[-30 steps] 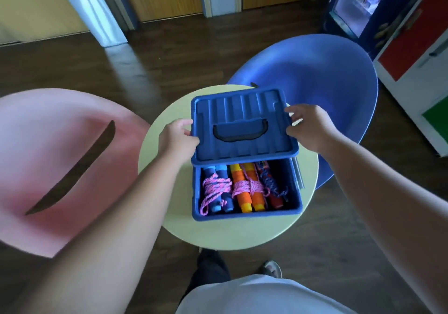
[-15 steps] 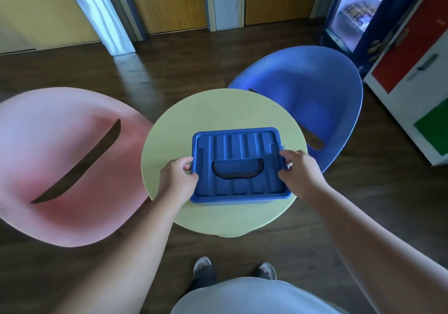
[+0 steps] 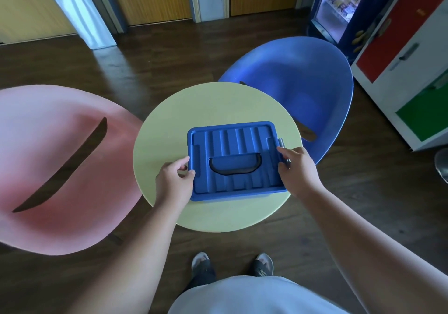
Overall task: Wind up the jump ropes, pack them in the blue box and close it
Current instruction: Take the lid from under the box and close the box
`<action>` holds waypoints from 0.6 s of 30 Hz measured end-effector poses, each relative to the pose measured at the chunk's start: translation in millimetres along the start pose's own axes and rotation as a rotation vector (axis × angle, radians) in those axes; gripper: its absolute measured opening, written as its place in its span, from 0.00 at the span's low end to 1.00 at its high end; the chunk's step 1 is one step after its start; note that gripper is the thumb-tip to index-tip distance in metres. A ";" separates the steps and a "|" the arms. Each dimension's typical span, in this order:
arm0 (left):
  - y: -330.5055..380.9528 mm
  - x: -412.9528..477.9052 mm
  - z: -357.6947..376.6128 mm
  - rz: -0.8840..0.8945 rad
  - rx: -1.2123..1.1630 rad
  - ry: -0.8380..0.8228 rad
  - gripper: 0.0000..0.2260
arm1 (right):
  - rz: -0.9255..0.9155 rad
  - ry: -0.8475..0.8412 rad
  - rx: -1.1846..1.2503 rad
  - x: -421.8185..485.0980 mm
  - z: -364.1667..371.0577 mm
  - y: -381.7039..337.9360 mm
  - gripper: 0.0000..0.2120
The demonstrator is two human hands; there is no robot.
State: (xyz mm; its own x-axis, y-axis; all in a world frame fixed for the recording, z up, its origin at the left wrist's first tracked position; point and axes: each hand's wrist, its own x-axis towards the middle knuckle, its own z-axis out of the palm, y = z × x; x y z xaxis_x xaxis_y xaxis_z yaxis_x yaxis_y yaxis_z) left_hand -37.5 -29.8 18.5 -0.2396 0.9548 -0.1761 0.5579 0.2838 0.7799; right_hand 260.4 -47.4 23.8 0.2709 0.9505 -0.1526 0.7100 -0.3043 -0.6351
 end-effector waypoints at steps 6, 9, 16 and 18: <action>-6.4 7.0 -3.0 -0.120 -0.148 -0.027 0.24 | 0.015 0.059 0.065 -5.1 5.8 1.4 0.22; -8.3 11.2 -0.9 -0.218 -0.307 -0.085 0.29 | 0.055 0.002 0.076 -4.6 3.8 -1.9 0.23; -9.2 9.4 2.1 -0.176 -0.255 0.021 0.27 | 0.087 0.060 0.137 -7.1 4.4 -6.8 0.23; -8.1 6.1 2.6 -0.138 -0.206 0.048 0.26 | 0.116 0.081 0.170 -7.8 7.2 -6.3 0.22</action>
State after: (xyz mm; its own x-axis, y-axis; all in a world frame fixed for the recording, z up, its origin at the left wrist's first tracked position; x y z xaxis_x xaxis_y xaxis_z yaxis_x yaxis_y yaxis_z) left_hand -41.4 -26.0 9.6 -0.3422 0.9017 -0.2642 0.3451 0.3821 0.8572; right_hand 249.1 -52.4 23.6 0.4006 0.8993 -0.1755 0.5529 -0.3901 -0.7363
